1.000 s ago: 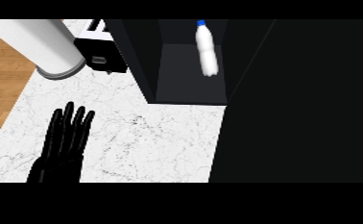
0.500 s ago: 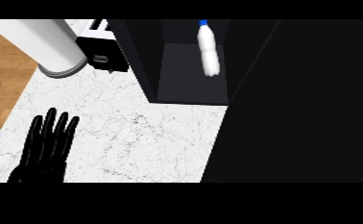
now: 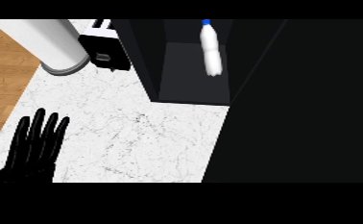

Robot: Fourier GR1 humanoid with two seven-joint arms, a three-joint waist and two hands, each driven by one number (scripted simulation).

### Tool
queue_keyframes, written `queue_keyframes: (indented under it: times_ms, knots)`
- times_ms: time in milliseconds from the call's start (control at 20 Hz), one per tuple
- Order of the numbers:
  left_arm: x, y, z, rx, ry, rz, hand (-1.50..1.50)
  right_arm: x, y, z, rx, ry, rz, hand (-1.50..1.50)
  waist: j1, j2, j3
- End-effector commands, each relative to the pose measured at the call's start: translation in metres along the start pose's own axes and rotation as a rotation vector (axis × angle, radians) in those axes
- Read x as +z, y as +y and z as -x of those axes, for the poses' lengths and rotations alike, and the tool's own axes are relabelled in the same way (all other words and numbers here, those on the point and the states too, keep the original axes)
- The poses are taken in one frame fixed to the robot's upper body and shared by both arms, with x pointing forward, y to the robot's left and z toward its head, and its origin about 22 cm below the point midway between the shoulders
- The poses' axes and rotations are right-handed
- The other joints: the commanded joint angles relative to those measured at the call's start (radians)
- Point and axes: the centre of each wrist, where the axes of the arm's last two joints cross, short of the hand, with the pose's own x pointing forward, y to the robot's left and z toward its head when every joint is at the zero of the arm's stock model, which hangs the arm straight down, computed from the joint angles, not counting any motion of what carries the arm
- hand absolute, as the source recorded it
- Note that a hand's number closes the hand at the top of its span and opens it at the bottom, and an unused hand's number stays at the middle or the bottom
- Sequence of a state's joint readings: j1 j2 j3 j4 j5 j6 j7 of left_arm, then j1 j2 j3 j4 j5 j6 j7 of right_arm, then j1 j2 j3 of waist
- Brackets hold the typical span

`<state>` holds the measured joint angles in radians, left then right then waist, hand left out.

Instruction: Pick up the bottled water, place it into the cabinet and close the cabinet

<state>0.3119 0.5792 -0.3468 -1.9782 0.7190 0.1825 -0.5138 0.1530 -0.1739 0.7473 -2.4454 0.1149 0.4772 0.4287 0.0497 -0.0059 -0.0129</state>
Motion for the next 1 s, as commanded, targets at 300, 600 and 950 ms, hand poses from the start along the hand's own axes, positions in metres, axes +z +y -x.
queue_keyframes:
  times_ms: [300, 600, 950]
  knots:
    - [0.005, 0.007, -0.002, 0.011, -0.007, 0.023, -1.50, -0.036, 0.002, -0.004, -0.047, -0.064, 0.098, 1.50, 0.035, 0.010, -0.004]
    - [0.005, 0.010, -0.007, 0.022, -0.010, 0.029, -1.50, -0.036, 0.002, 0.004, -0.122, -0.056, 0.107, 1.50, 0.056, 0.022, -0.002]
    - [-0.002, 0.012, -0.011, 0.032, -0.032, 0.075, -1.50, -0.044, 0.012, 0.021, -0.303, -0.026, -0.039, 1.50, 0.090, 0.047, -0.002]
